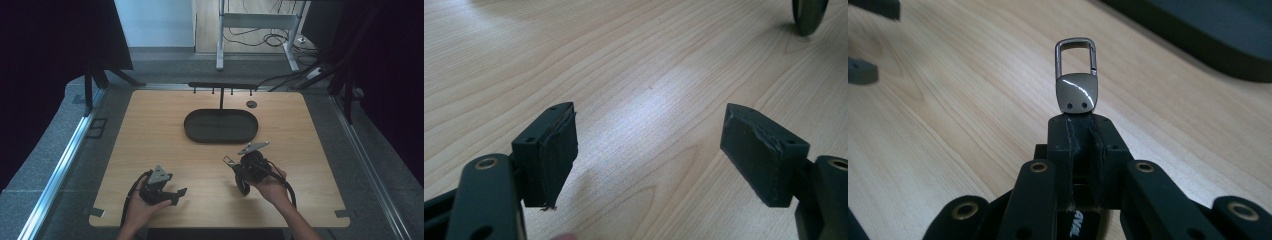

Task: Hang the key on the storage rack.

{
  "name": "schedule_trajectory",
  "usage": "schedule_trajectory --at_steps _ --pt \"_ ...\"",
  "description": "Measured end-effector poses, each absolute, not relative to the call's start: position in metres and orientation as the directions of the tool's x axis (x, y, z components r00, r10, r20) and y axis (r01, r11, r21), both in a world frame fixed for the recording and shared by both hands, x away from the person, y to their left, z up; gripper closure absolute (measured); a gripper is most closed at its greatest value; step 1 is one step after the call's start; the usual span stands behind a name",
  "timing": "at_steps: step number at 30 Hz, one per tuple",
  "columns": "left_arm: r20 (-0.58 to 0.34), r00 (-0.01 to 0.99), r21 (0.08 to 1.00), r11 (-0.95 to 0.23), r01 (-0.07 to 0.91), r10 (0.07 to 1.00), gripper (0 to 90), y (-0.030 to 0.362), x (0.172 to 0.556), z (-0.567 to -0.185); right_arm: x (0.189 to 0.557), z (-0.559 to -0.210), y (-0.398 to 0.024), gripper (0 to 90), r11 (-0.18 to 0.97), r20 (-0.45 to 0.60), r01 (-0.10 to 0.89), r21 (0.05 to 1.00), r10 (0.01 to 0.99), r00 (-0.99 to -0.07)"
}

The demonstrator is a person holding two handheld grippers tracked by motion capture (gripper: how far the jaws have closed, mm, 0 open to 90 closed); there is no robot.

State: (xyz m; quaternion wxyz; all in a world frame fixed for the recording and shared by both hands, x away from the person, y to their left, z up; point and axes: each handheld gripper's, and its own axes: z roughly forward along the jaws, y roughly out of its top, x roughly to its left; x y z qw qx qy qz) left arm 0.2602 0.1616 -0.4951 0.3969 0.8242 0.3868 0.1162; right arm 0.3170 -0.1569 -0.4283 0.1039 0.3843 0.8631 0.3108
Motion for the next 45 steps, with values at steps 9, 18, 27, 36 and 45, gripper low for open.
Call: schedule_trajectory --at_steps 9,18,27,36,45 --pt "-0.116 0.674 0.742 -0.387 0.547 0.729 23.3 0.160 0.260 -0.496 0.312 -0.417 -0.166 80.8 0.448 0.071 0.562 0.695 0.736 -0.674" --pt "-0.114 0.674 0.741 -0.389 0.547 0.730 23.3 0.160 0.261 -0.497 0.309 -0.409 -0.172 80.8 0.418 0.076 0.540 0.730 0.736 -0.672" --pt "-0.116 0.674 0.740 -0.389 0.548 0.730 23.3 0.160 0.261 -0.497 0.308 -0.402 -0.176 80.8 0.386 0.079 0.523 0.760 0.743 -0.664" --pt "-0.116 0.673 0.739 -0.389 0.549 0.730 23.3 0.160 0.261 -0.497 0.309 -0.395 -0.180 80.8 0.358 0.082 0.509 0.783 0.751 -0.655" --pt "-0.115 0.673 0.739 -0.390 0.550 0.731 23.3 0.160 0.261 -0.497 0.312 -0.392 -0.182 80.8 0.334 0.085 0.496 0.802 0.757 -0.647"
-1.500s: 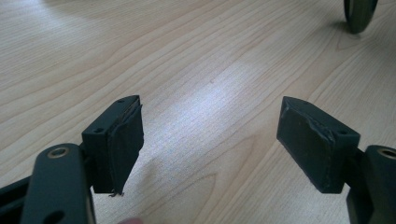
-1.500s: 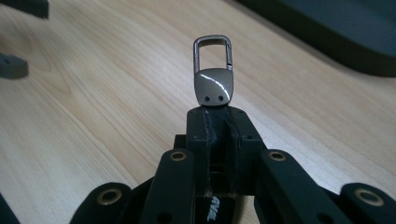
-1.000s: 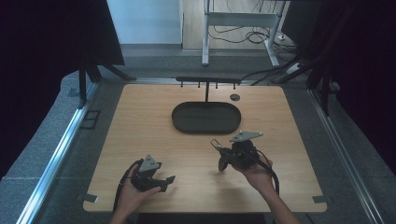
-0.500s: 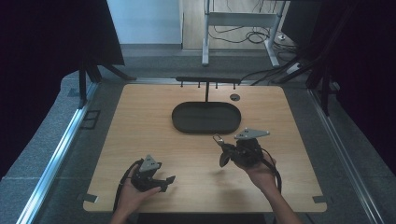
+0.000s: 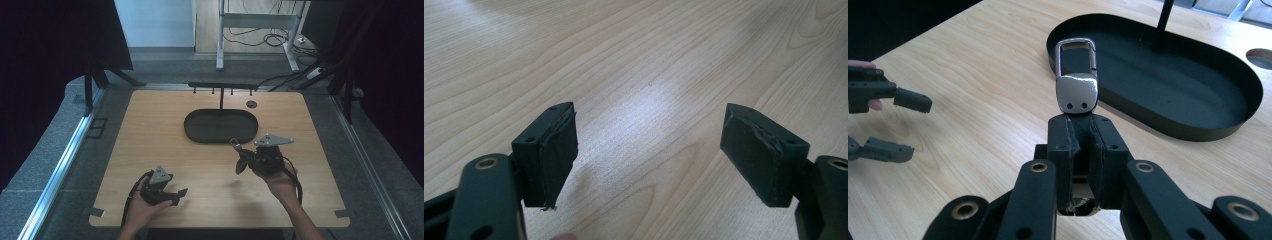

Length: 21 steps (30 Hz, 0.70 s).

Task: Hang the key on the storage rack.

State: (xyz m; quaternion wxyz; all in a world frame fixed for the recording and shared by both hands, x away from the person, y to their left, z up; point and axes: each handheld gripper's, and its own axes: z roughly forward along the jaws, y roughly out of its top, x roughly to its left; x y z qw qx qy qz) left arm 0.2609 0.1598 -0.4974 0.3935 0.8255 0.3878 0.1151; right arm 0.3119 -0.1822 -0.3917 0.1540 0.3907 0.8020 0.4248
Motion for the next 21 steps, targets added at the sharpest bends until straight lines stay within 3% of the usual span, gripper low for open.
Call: schedule_trajectory --at_steps 21 --pt "-0.115 0.674 0.739 -0.390 0.549 0.730 23.3 0.160 0.261 -0.498 0.327 -0.379 -0.194 80.8 0.278 0.084 0.479 0.832 0.791 -0.605"
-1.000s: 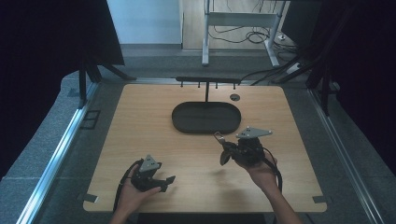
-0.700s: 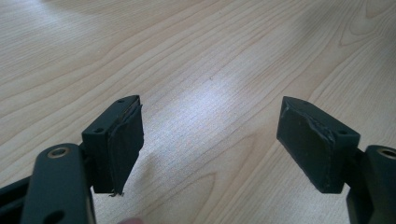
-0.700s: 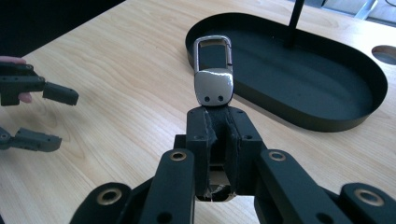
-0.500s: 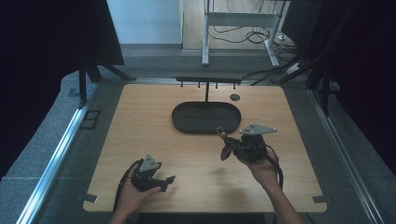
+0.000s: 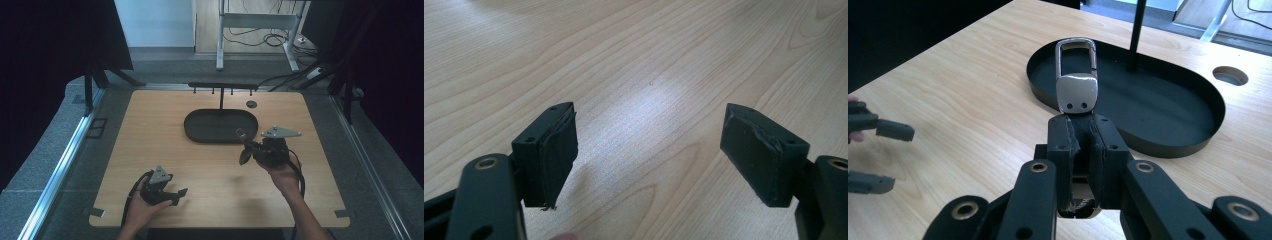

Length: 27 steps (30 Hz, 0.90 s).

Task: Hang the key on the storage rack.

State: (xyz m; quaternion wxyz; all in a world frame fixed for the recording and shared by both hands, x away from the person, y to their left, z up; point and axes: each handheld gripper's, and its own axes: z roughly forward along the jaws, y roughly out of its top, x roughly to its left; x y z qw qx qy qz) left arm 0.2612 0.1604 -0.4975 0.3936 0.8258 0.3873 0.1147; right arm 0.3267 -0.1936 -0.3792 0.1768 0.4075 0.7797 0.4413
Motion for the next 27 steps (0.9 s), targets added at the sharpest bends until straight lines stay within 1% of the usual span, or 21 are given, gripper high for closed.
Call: schedule_trajectory --at_steps 27 --pt "-0.115 0.671 0.737 -0.390 0.552 0.733 23.3 0.161 0.261 -0.498 0.354 -0.370 -0.208 80.8 0.202 0.097 0.486 0.850 0.848 -0.520"
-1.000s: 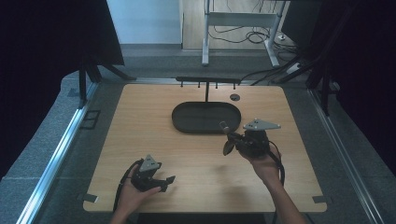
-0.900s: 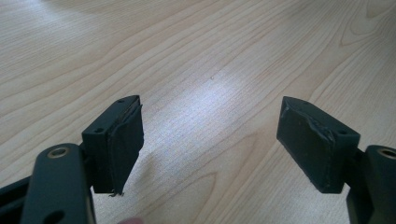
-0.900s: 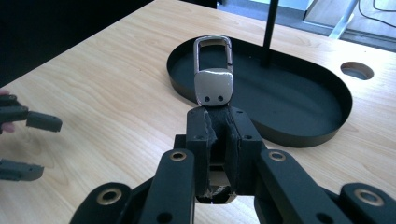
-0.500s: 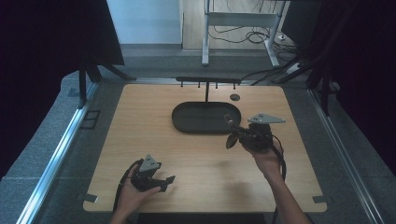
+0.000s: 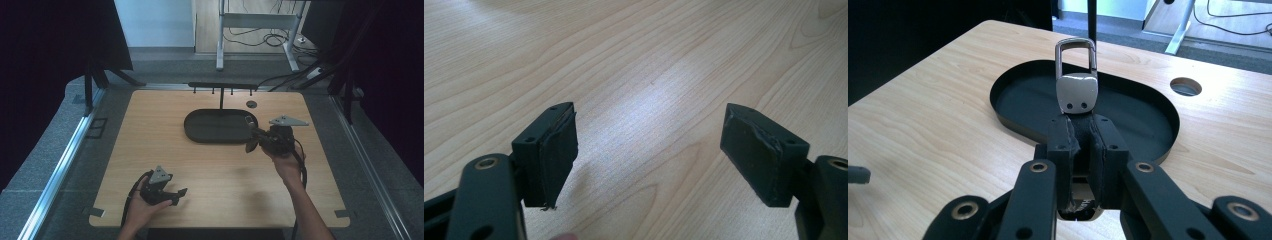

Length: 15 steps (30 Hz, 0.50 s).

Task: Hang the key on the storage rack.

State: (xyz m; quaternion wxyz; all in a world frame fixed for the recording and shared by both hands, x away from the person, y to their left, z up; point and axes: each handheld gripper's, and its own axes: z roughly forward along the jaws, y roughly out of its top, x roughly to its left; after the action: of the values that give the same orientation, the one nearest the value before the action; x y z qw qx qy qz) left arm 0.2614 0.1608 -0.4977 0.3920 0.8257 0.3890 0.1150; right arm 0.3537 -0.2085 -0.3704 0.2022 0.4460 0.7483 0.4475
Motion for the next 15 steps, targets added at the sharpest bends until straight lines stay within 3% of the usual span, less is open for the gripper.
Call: schedule_trajectory --at_steps 15 --pt "-0.114 0.671 0.736 -0.391 0.552 0.732 23.3 0.161 0.261 -0.498 0.373 -0.371 -0.208 80.8 0.178 0.097 0.496 0.850 0.872 -0.479"
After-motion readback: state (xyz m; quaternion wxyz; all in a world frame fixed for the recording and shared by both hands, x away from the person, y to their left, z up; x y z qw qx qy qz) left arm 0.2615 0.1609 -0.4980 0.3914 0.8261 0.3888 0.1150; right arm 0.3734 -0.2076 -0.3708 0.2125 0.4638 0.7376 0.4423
